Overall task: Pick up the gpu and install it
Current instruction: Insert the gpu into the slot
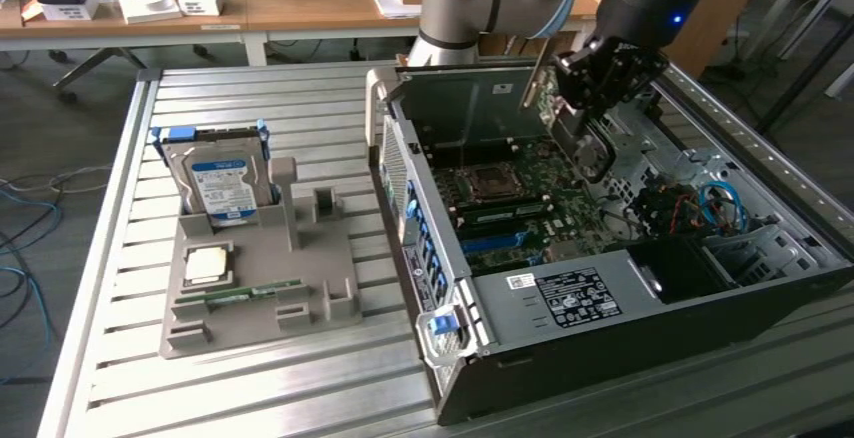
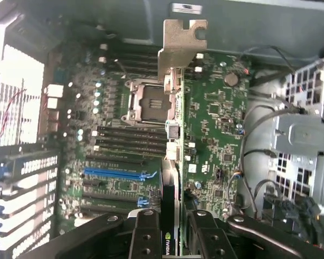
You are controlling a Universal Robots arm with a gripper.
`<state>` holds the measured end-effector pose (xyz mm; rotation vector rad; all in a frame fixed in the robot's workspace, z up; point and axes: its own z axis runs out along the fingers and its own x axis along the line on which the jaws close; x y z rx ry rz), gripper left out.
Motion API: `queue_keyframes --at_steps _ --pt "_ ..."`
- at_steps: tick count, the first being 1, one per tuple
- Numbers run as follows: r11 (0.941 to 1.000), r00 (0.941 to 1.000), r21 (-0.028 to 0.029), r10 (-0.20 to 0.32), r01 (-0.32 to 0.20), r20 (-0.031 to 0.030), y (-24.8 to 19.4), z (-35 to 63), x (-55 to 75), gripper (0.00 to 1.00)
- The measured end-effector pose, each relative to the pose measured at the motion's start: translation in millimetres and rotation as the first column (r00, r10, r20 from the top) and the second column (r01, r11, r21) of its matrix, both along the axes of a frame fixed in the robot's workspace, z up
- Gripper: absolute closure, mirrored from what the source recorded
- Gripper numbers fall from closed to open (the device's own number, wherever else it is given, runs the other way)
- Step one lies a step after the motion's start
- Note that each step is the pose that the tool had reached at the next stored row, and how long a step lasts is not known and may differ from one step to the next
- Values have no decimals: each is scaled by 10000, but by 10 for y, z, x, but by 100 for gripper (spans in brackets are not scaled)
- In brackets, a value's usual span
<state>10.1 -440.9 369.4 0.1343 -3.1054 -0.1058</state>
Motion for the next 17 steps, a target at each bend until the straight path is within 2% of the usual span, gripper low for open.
queue_keyframes --at_steps 4,8,13,17 --pt "9973 9973 0 730 -730 0 0 -2 0 74" --pt "9895 9895 -1 1444 -1444 0 0 -3 0 74" --pt "9722 9722 -1 2343 -2343 0 0 -6 0 74" --pt "9525 9525 0 3047 -3047 0 0 -8 0 74"
